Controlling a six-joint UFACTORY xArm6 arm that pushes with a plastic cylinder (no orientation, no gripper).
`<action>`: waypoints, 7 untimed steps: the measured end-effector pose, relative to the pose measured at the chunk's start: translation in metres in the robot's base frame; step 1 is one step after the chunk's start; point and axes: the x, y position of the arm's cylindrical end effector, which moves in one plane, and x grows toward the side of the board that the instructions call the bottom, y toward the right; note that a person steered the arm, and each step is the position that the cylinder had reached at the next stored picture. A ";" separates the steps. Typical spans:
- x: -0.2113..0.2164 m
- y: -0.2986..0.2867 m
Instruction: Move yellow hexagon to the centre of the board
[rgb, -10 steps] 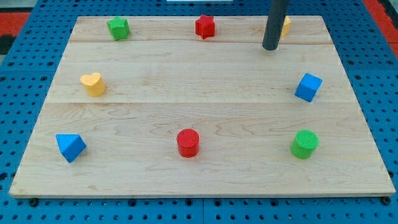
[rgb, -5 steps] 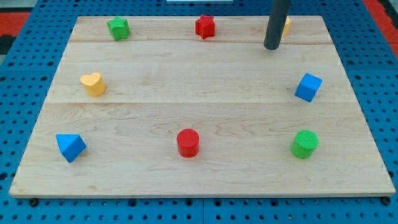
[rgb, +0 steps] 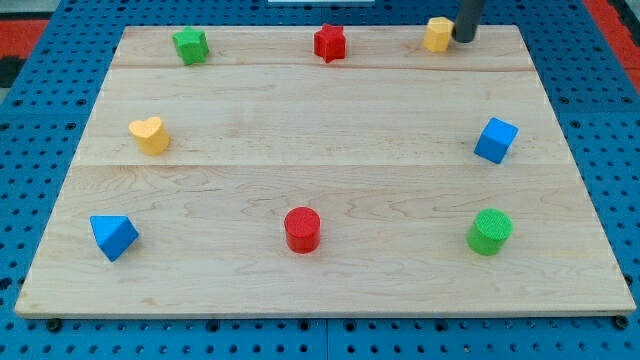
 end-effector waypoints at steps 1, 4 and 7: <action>-0.021 0.002; 0.012 -0.095; 0.003 -0.131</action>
